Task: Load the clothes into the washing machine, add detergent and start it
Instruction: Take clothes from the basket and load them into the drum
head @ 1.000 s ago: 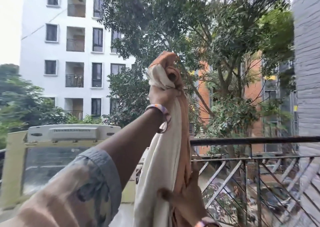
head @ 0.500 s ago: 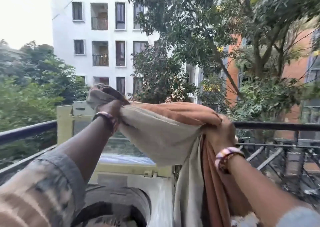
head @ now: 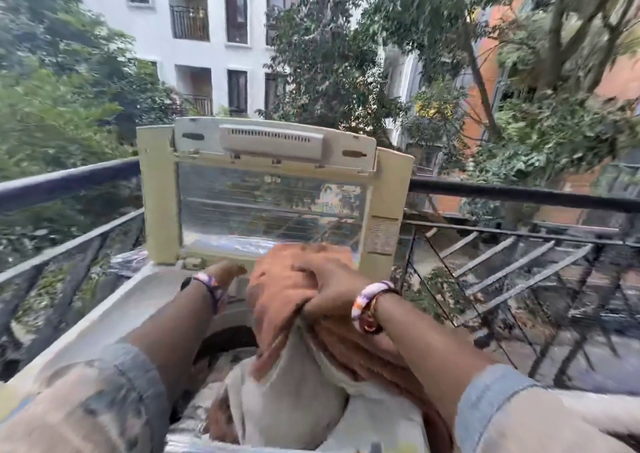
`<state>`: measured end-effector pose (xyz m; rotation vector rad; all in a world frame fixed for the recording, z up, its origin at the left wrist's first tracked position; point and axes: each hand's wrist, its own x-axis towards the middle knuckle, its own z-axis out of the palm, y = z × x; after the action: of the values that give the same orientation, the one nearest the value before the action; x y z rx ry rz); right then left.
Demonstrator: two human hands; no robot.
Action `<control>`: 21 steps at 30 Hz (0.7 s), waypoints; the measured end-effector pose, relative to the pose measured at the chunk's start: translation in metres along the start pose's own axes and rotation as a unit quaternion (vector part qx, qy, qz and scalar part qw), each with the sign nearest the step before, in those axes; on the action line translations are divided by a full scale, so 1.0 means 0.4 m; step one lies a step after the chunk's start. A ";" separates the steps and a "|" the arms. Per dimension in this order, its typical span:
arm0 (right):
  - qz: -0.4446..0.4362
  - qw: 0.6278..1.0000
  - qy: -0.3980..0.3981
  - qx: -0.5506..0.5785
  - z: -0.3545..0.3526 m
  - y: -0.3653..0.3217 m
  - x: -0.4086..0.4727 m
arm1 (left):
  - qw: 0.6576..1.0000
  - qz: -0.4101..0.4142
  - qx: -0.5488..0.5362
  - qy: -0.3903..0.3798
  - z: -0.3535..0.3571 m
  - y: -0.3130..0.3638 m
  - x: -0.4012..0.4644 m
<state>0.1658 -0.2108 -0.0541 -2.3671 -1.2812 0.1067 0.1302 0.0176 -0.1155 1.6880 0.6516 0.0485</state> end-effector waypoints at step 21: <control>0.361 0.925 -0.052 0.107 0.145 0.275 -0.496 | 0.719 0.330 0.559 -0.246 0.545 0.054 -0.185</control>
<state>0.1231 -0.4036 -0.1795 -2.5319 -0.3452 0.5698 0.1594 -0.2115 -0.1233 2.8778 -0.5299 -0.3548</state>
